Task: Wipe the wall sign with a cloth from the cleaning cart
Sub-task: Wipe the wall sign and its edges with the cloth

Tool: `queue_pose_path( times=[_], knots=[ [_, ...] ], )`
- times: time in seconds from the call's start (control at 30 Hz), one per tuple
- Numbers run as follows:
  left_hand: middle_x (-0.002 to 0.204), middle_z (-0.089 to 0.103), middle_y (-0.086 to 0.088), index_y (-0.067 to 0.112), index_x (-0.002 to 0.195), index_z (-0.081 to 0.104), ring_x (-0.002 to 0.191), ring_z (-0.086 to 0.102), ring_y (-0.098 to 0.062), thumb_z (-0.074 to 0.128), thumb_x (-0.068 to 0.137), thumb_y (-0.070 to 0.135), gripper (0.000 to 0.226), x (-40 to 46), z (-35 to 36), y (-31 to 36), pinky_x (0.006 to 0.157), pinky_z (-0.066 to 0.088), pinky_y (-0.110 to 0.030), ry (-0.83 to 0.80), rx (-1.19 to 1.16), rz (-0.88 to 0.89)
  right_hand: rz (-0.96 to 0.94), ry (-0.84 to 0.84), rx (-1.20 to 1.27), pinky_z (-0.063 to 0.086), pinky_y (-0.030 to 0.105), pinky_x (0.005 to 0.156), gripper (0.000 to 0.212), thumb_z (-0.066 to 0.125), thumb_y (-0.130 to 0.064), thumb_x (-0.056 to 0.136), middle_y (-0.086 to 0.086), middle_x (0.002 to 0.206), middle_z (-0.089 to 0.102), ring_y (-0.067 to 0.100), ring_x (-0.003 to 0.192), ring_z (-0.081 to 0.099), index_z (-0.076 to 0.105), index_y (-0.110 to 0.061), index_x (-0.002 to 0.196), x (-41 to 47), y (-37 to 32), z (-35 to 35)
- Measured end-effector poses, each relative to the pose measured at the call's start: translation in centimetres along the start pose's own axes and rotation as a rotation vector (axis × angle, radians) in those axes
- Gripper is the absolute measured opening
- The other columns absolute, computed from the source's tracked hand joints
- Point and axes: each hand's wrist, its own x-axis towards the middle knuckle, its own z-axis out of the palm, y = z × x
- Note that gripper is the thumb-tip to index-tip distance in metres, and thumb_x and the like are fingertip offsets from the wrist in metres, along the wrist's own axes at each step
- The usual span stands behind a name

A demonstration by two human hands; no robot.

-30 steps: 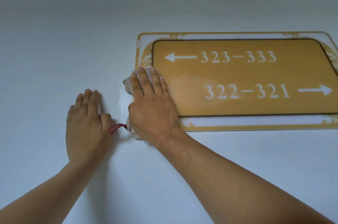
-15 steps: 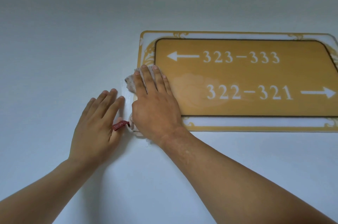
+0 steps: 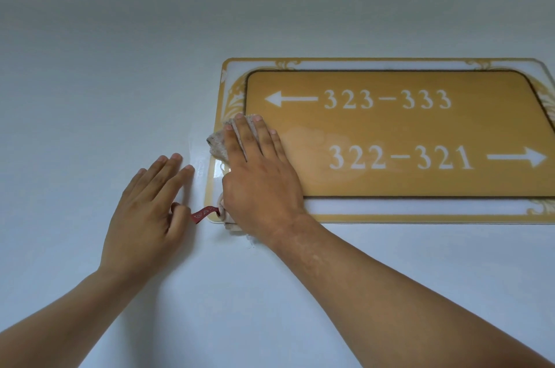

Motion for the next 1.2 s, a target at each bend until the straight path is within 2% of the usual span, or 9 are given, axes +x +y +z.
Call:
queue_pose_path(
  times=[0.07,0.2,0.3,0.57,0.73,0.83,0.93,1.1,1.2],
  knots=[
    [0.156,0.040,-0.002,0.013,0.139,0.055,0.148,0.030,-0.019,0.031,0.087,0.024,0.059,0.0,0.0,0.0,0.121,0.023,-0.044,0.002,0.002,-0.001,0.000,-0.005,-0.002,-0.002,0.045,0.125,0.080,0.016,-0.038,0.087,0.008,0.169,-0.004,0.029,0.154,-0.010,0.005,-0.012,0.161,-0.2,0.4,-0.2],
    [0.156,0.040,-0.002,0.014,0.139,0.054,0.148,0.029,-0.018,0.031,0.086,0.024,0.059,0.0,0.1,-0.1,0.121,0.023,-0.045,0.005,0.009,-0.005,-0.013,-0.020,0.026,-0.005,0.044,0.125,0.091,-0.001,-0.041,0.074,0.007,0.169,-0.007,0.027,0.154,-0.013,0.003,-0.012,0.161,-0.5,0.9,-0.6],
    [0.156,0.040,-0.001,0.016,0.139,0.054,0.148,0.029,-0.016,0.031,0.086,0.025,0.059,0.0,0.2,-0.1,0.121,0.023,-0.043,0.014,0.018,-0.007,-0.014,-0.025,0.032,-0.006,0.043,0.125,0.092,-0.002,-0.041,0.074,0.006,0.169,-0.007,0.027,0.154,-0.013,0.002,-0.012,0.161,-0.8,1.4,-0.9],
    [0.156,0.039,-0.003,0.015,0.141,0.051,0.148,0.029,-0.018,0.029,0.087,0.024,0.059,0.1,0.4,-0.4,0.122,0.020,-0.039,-0.004,0.047,0.006,-0.012,-0.035,0.003,-0.007,0.042,0.124,0.071,0.026,-0.038,0.099,0.006,0.169,-0.007,0.026,0.154,-0.013,0.002,-0.014,0.161,-1.1,2.7,-0.8],
    [0.159,0.033,-0.002,0.015,0.146,0.045,0.150,0.022,-0.017,0.026,0.089,0.024,0.060,-0.5,0.7,0.0,0.123,0.013,-0.038,-0.022,0.057,-0.022,-0.033,-0.050,-0.003,-0.004,0.044,0.125,0.078,0.008,-0.037,0.086,0.006,0.169,-0.006,0.027,0.154,-0.012,0.002,-0.014,0.161,-1.3,3.3,-1.1],
    [0.157,0.037,-0.005,0.014,0.144,0.045,0.149,0.024,-0.020,0.027,0.087,0.028,0.061,-0.1,1.0,1.7,0.122,0.018,-0.045,0.027,-0.028,-0.129,-0.032,-0.048,0.018,-0.004,0.044,0.125,0.080,0.005,-0.038,0.085,0.006,0.169,-0.007,0.026,0.154,-0.012,0.001,-0.014,0.161,-1.3,3.3,-1.2],
    [0.157,0.037,-0.005,0.013,0.148,0.037,0.147,0.025,-0.021,0.029,0.087,0.036,0.065,0.6,1.2,3.8,0.121,0.022,-0.046,0.066,-0.104,-0.201,-0.030,-0.045,0.027,-0.004,0.044,0.125,0.081,0.002,-0.038,0.083,0.005,0.169,-0.006,0.026,0.154,-0.012,0.001,-0.014,0.161,-1.3,3.4,-1.4],
    [0.161,0.028,-0.011,0.005,0.151,0.033,0.151,0.020,-0.025,0.035,0.091,0.042,0.071,1.0,2.3,5.2,0.121,0.021,-0.046,-0.037,0.007,0.078,-0.023,-0.047,0.051,-0.005,0.044,0.124,0.076,0.014,-0.034,0.088,0.004,0.169,-0.008,0.025,0.154,-0.014,0.000,-0.015,0.161,-1.4,3.9,-1.5],
    [0.161,0.029,-0.012,0.004,0.151,0.034,0.151,0.019,-0.026,0.033,0.093,0.043,0.070,1.2,2.6,5.4,0.120,0.022,-0.050,-0.064,0.043,0.128,-0.015,-0.038,0.053,-0.003,0.045,0.124,0.074,0.028,-0.032,0.094,0.004,0.169,-0.007,0.025,0.154,-0.014,0.001,-0.015,0.161,-1.5,4.6,-1.4]
  ],
)
